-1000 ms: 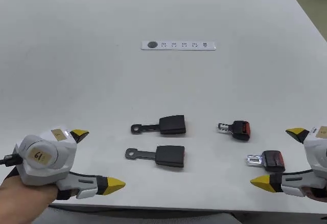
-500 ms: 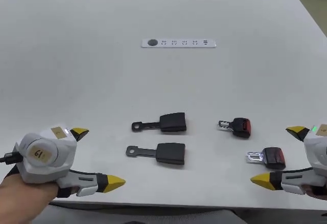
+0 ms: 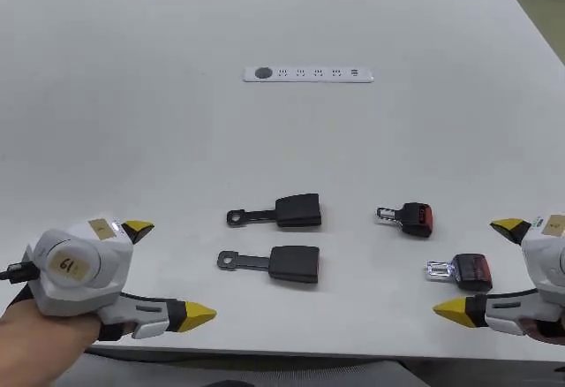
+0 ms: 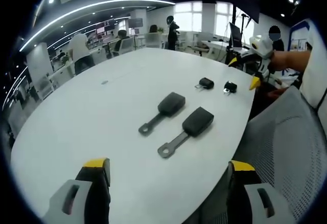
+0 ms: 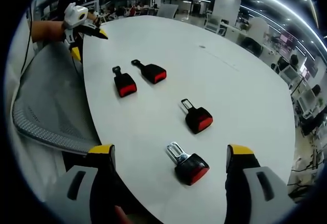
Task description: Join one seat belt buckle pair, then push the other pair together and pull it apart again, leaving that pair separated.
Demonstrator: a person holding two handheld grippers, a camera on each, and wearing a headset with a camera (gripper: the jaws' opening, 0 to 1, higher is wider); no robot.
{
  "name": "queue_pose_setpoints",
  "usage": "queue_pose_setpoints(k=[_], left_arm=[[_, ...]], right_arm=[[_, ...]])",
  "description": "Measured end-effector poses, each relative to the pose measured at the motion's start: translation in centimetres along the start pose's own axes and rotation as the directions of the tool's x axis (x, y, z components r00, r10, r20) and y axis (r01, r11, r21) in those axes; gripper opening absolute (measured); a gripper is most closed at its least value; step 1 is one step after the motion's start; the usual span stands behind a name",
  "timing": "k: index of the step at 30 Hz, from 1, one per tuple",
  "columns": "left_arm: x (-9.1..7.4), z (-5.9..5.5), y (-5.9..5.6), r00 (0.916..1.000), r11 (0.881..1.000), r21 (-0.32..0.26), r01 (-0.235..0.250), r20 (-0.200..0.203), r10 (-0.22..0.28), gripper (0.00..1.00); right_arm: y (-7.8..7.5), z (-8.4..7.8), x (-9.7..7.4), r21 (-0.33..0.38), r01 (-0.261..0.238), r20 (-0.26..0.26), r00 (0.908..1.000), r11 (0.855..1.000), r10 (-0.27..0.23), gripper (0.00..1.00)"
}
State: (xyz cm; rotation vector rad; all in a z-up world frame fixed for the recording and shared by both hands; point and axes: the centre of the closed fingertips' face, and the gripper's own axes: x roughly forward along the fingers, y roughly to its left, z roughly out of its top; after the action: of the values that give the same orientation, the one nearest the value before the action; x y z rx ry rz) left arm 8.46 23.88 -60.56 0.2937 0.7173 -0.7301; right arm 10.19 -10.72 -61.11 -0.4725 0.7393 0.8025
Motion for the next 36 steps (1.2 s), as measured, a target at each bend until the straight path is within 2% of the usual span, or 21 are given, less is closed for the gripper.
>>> queue_pose_setpoints(k=[6,10,16,27,36], left_arm=[[-0.09,-0.07,0.18,1.0,1.0,0.001,-0.005,0.002,0.005,0.94],[-0.05,-0.16,0.0,1.0,1.0,0.026,-0.002,-0.008,0.002,0.94],[-0.03,0.04,-0.02,1.0,1.0,-0.002,-0.002,-0.008,0.002,0.92],[-0.08,-0.07,0.29,1.0,1.0,0.006,-0.005,-0.008,0.006,0.92],[0.18,-0.13,0.01,0.9999,1.0,0.011,0.01,-0.013,-0.009,0.92]], right_arm=[[0.02,0.02,0.02,-0.003,0.001,-0.001,1.0,1.0,-0.001,0.88],[0.04,-0.02,0.04,-0.004,-0.001,-0.003,1.0,1.0,0.001,0.86],[0.05,-0.05,0.09,-0.011,-0.004,-0.009,1.0,1.0,0.004,0.83],[0.06,-0.08,0.11,-0.014,-0.004,-0.009,1.0,1.0,0.003,0.83],[0.1,-0.12,-0.04,-0.021,-0.004,-0.015,0.9999,1.0,0.003,0.83]])
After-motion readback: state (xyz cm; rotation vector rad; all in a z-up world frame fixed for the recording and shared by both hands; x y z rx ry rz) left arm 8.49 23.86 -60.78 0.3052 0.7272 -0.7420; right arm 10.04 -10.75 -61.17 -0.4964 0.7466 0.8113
